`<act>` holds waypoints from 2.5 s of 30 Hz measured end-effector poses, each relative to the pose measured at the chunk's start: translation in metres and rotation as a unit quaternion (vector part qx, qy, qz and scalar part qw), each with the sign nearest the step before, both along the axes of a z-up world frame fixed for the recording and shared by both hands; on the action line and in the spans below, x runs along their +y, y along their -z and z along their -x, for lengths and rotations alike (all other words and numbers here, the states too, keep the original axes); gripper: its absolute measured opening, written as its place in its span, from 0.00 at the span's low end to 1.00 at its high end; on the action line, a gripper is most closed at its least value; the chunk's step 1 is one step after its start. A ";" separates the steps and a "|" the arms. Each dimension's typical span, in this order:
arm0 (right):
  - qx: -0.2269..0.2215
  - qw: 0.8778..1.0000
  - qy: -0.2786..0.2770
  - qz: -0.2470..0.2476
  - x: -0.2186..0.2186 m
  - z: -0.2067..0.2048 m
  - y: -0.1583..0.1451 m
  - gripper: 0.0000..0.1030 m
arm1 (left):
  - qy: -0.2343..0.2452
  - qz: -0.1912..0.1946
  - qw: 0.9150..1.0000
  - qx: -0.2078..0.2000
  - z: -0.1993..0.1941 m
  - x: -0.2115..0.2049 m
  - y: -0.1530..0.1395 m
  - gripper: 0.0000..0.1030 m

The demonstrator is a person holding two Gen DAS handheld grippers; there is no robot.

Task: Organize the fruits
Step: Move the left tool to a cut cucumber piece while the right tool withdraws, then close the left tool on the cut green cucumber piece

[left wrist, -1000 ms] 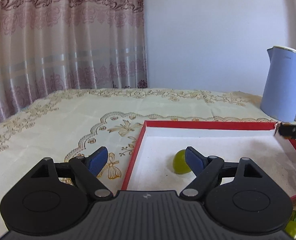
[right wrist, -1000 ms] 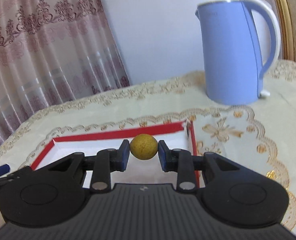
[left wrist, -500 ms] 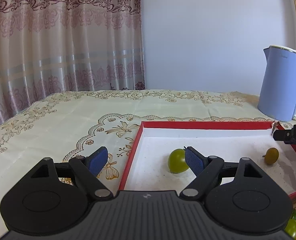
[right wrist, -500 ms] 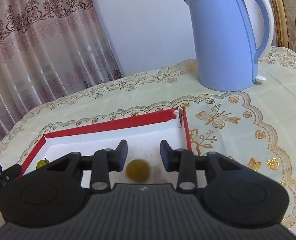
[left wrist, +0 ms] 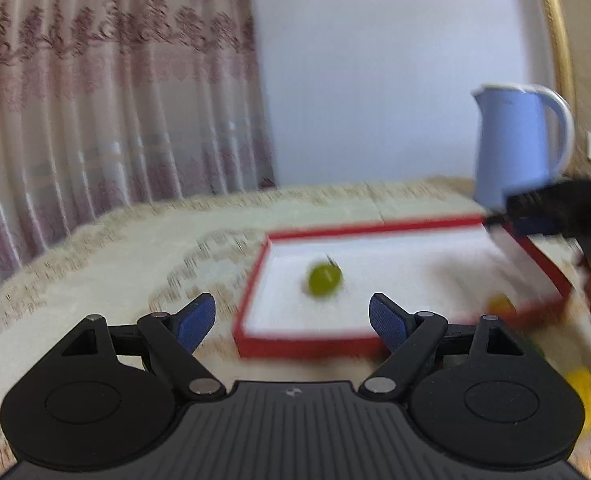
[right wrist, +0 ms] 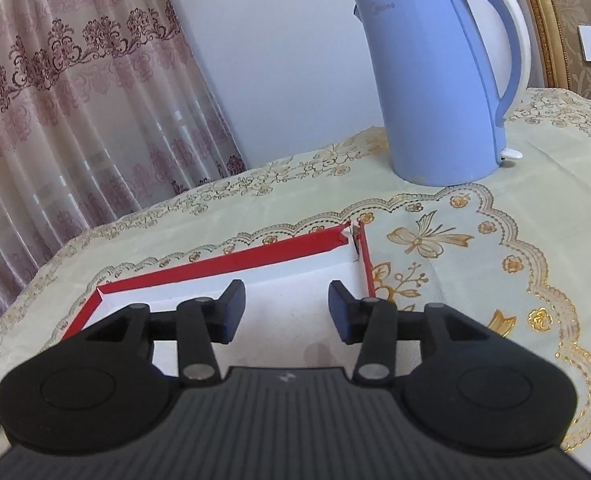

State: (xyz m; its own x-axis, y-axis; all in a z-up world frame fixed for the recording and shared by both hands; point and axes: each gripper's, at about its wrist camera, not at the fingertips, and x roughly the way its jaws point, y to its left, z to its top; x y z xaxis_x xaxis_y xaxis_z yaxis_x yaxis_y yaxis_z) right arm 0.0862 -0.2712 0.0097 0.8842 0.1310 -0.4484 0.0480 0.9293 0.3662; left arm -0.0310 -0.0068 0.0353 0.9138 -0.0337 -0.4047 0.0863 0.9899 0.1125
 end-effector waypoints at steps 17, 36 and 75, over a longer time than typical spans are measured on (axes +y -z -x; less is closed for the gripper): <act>-0.118 0.989 0.048 -0.071 -0.022 0.155 -0.022 0.75 | 0.131 -0.045 0.990 0.030 0.020 -0.041 0.036 0.82; -0.085 0.988 0.079 -0.101 -0.008 0.178 0.032 1.00 | 0.153 -0.006 0.984 0.092 0.005 -0.044 0.042 0.51; 0.002 0.986 -0.101 0.134 0.068 0.189 0.016 0.75 | 0.048 0.073 0.995 0.057 -0.003 0.024 0.036 0.30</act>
